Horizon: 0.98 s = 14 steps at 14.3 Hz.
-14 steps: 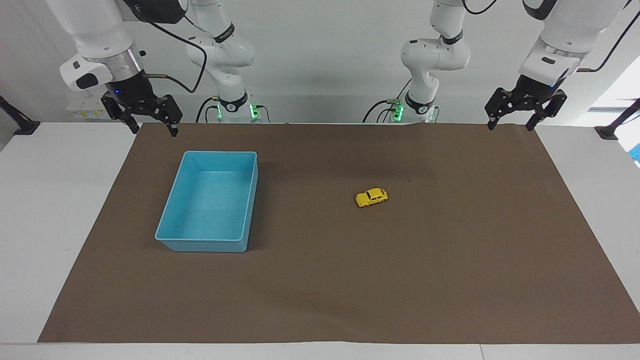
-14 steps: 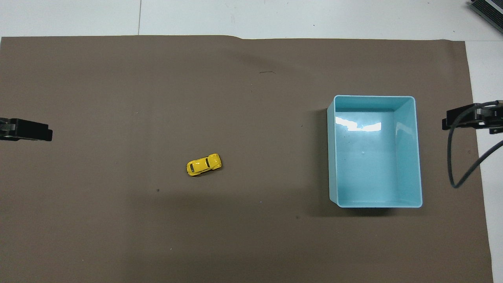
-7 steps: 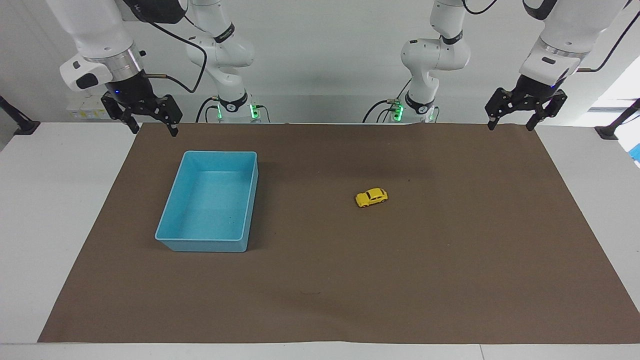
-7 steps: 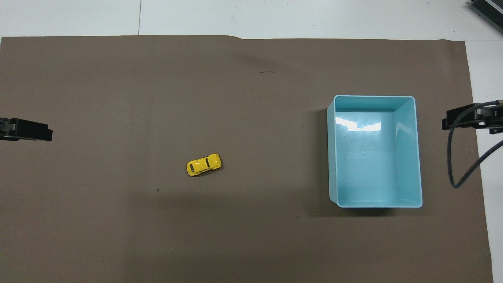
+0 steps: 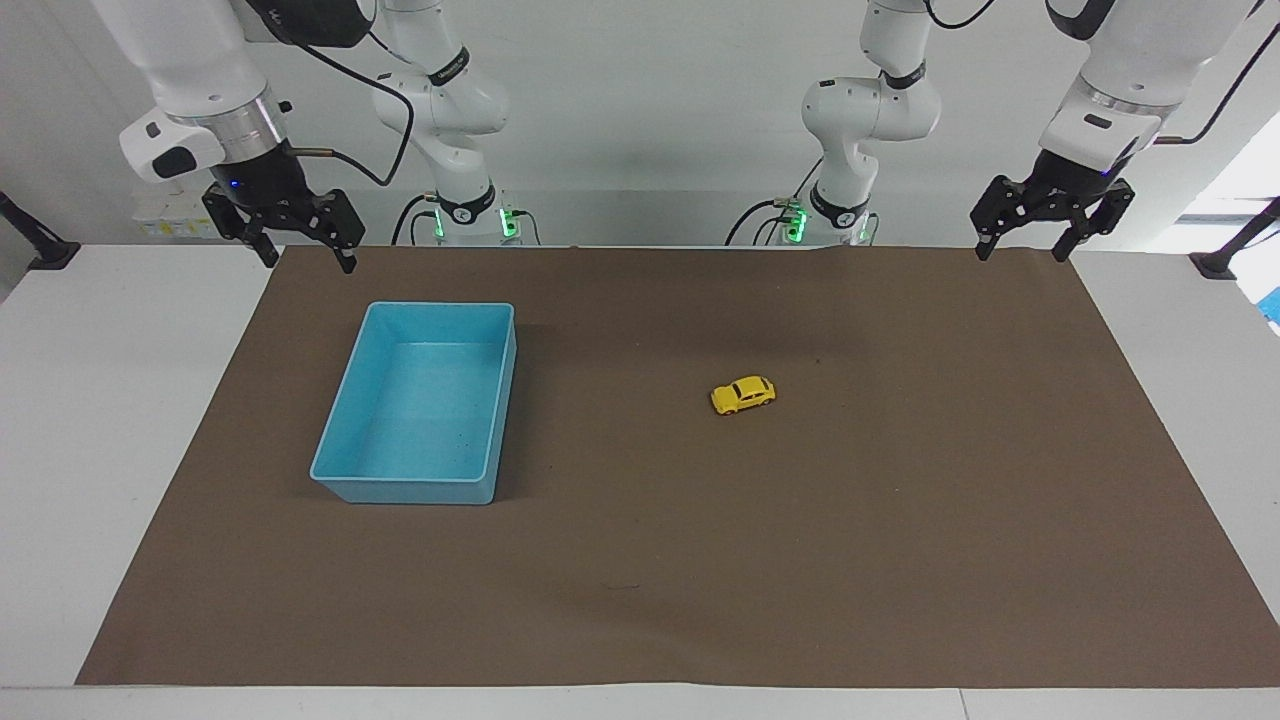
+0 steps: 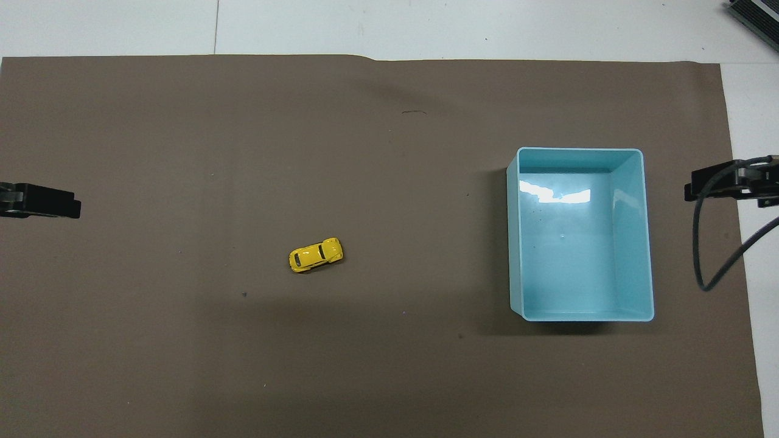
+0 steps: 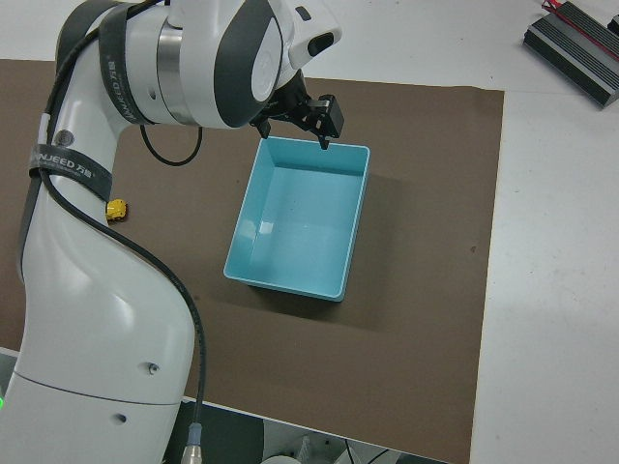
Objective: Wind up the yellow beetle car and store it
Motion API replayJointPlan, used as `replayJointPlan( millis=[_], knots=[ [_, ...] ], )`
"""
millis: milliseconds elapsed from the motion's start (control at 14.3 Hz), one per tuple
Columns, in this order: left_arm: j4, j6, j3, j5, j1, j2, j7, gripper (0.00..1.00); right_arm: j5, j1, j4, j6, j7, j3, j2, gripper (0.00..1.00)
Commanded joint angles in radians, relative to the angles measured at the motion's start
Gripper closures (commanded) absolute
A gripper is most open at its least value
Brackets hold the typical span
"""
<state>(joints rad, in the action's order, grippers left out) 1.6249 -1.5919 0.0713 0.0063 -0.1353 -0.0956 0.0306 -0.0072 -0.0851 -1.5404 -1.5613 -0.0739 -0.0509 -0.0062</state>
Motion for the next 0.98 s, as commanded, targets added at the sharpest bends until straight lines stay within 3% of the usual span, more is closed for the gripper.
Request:
replayJointPlan(
  millis=[0, 910],
  knots=[
    [0.004, 0.001, -0.004, -0.012, 0.013, -0.009, -0.003, 0.00, 0.000, -0.007, 0.000, -0.009, -0.015, -0.006, 0.000, 0.00],
    [0.018, -0.003, -0.004, -0.012, 0.014, -0.004, -0.009, 0.00, 0.000, -0.007, 0.000, -0.009, -0.015, -0.006, 0.000, 0.00]
  ],
)
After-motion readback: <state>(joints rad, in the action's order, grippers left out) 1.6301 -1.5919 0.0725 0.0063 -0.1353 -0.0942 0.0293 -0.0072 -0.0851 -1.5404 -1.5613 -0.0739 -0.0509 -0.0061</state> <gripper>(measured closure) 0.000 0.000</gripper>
